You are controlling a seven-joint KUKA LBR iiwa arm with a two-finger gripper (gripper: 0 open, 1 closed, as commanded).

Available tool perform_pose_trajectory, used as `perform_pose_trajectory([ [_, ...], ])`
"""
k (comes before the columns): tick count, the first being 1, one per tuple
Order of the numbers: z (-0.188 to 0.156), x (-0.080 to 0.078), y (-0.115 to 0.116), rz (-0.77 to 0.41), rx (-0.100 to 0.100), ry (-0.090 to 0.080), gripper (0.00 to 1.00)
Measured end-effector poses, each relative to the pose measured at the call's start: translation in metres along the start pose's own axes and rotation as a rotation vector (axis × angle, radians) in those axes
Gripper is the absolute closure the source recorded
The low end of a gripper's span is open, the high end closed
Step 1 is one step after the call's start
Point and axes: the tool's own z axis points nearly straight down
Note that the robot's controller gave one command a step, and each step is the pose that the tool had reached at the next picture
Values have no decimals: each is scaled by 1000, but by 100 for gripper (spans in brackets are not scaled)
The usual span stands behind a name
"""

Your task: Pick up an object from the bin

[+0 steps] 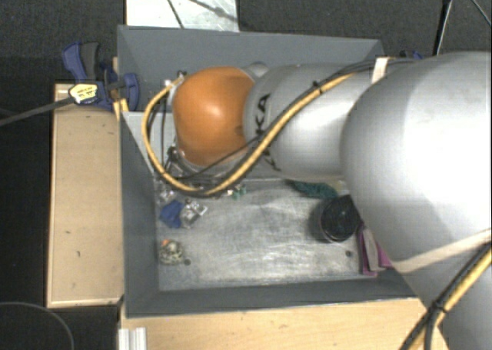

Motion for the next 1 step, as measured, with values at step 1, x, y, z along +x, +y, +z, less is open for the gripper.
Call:
perform_pose_trajectory([
  [1,-158,-4,-6,-7,6,-11,100],
])
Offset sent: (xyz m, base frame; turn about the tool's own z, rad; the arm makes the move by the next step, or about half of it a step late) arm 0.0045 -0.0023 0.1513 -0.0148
